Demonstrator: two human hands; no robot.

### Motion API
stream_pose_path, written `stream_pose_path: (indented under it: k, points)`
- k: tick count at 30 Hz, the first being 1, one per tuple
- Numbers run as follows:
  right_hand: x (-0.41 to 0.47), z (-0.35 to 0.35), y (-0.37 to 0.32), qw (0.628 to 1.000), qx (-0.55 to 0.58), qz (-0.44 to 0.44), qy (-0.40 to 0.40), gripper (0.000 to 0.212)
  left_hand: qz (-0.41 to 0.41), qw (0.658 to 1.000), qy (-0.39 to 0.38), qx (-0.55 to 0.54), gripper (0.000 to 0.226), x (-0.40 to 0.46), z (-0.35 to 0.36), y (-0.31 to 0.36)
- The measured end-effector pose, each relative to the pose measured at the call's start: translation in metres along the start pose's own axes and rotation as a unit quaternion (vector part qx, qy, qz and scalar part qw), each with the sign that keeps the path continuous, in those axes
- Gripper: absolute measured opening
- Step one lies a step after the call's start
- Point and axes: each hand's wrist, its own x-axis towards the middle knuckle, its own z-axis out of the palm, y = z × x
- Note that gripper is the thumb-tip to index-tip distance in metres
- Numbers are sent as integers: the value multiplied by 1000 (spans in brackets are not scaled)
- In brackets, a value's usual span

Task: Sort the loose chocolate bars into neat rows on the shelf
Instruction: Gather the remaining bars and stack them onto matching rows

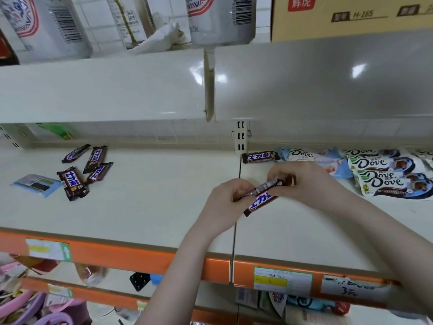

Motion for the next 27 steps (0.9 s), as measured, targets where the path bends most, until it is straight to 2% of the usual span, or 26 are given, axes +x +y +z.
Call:
stream_pose_path:
  k: [4,7,9,10,13,16,19,21,27]
  points:
    - [11,0,4,998,-2,10,-67,9,27,998,62,19,12,0,3,1]
    - [25,-4,8,996,53,24,-68,8,15,989,149,18,11,3,3,0]
    - [39,-11,15,997,53,33,-54,9,-2,975,204,84,6,1,2,-3]
    - [46,-15,19,997,48,40,-53,11,-8,966,218,137,13,0,3,-5]
    - [66,-20,34,996,29,64,-54,11,-27,943,194,267,34,-4,7,-13]
    - [81,-16,47,995,23,76,-65,3,-47,926,146,344,44,-7,13,-14]
    - [93,-11,51,993,6,81,-89,9,-42,919,148,363,49,-9,15,-14]
    - [98,-6,53,992,-13,84,-89,13,-46,916,151,368,42,-8,16,-17]
    - [100,12,54,991,-55,114,-50,18,-31,914,158,373,35,-7,16,-18]
